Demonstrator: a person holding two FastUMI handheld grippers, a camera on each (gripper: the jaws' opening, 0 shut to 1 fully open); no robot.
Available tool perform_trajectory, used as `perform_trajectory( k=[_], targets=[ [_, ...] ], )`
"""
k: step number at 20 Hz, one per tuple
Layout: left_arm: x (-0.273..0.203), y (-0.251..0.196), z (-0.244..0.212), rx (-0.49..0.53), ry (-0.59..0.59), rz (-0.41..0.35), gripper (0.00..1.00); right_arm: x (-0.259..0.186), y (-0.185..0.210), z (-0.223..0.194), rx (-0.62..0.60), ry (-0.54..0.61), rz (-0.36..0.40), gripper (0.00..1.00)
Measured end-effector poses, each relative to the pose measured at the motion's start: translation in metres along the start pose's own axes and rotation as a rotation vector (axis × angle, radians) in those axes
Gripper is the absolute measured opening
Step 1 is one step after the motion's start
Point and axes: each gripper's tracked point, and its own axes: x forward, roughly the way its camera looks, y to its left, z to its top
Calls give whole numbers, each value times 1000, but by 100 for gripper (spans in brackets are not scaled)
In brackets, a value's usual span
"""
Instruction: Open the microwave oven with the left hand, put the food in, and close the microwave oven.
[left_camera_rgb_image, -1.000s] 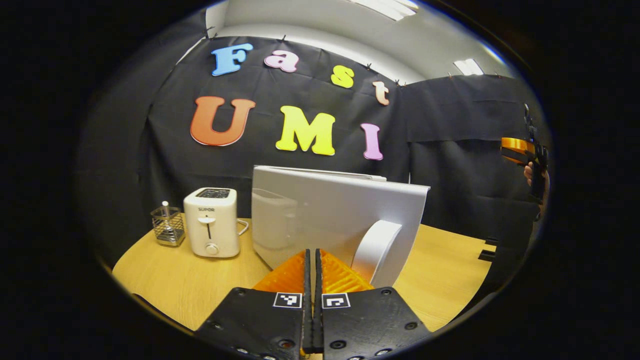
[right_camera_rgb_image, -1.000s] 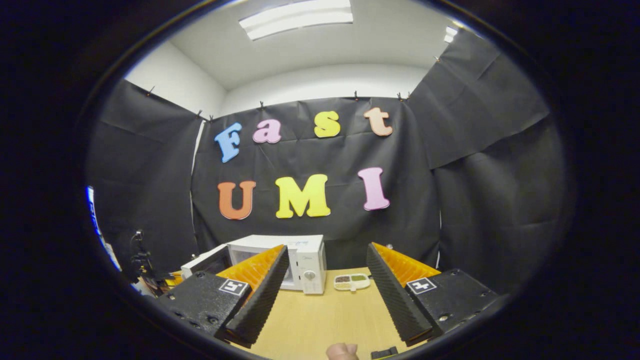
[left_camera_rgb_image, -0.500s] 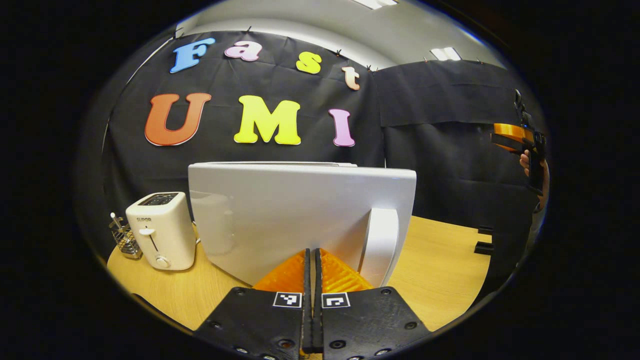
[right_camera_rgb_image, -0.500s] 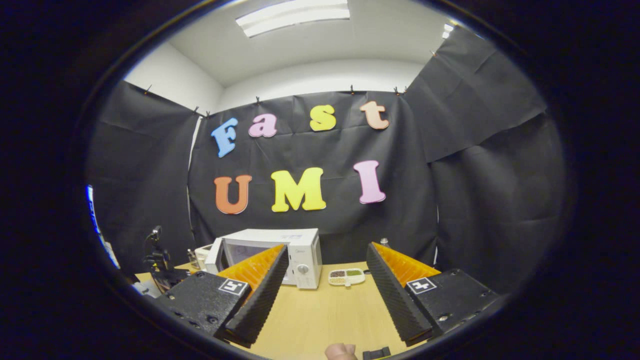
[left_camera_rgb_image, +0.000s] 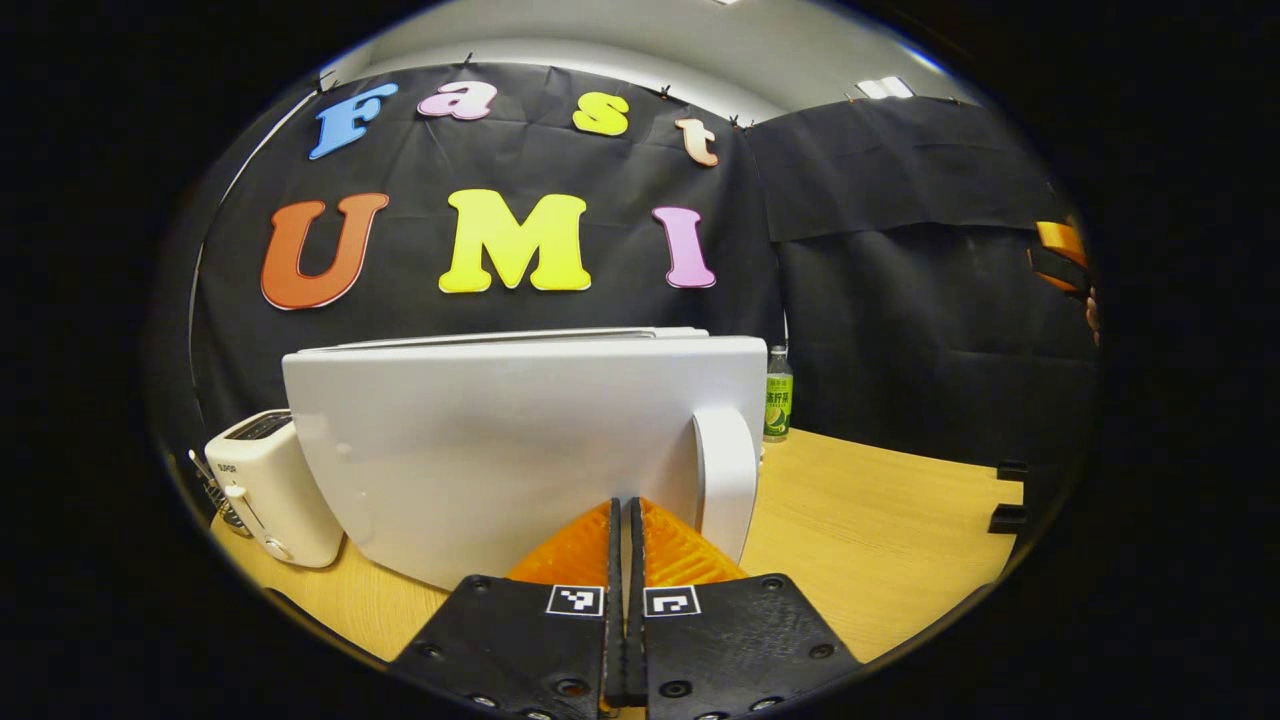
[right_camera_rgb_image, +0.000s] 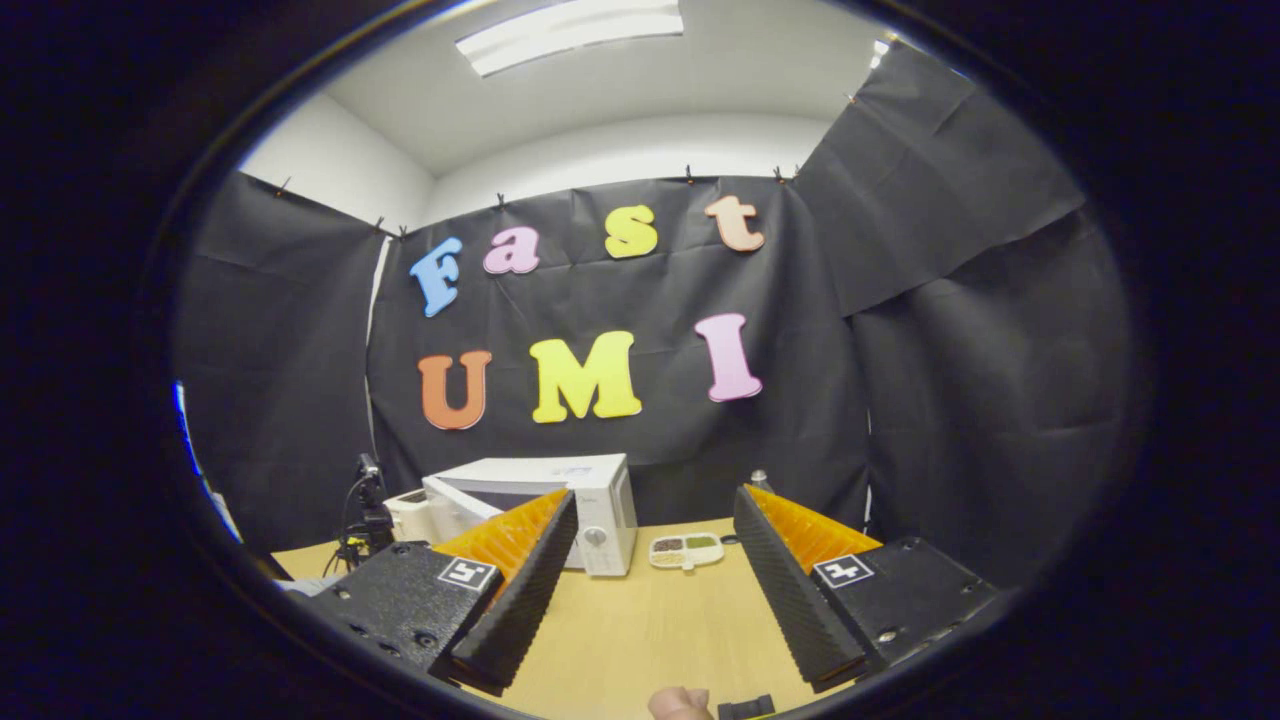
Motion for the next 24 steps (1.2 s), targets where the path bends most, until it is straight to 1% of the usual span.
perform_trajectory(
  k=[3,9,10,12,13,14,15,16,18,19,20,21,23,24],
  targets=[
    [30,-5,6,-21,-1,21,0,-2,-9,-1,-2,-16,-6,100],
    [94,5,8,-37,30,129,0,4,-26,-14,-13,1,-14,100],
    [102,7,7,-39,39,144,0,6,-32,-15,-17,-1,-24,90],
    [119,14,5,-47,48,177,0,10,-41,-18,-26,-2,-37,89],
    [126,17,3,-46,54,193,0,12,-44,-23,-31,2,-42,90],
    [130,19,-1,-43,72,208,0,16,-50,-29,-40,15,-51,100],
    [134,18,6,-39,40,210,1,19,-57,-36,-45,30,-62,100],
    [138,26,1,-29,57,242,1,22,-62,-41,-43,46,-71,90],
    [141,24,2,-65,45,235,2,27,-67,-53,-20,74,-68,90],
    [140,24,0,-80,48,231,1,28,-69,-58,-13,87,-69,100],
    [139,23,-2,-90,48,231,1,29,-73,-60,-15,99,-83,100],
    [137,24,-6,-98,58,238,2,30,-76,-62,-20,106,-93,100],
    [130,29,-17,-120,89,265,7,28,-71,-63,-17,111,-81,100],
    [131,31,-10,-137,94,264,26,27,-70,-62,-16,113,-81,100]
  ],
)
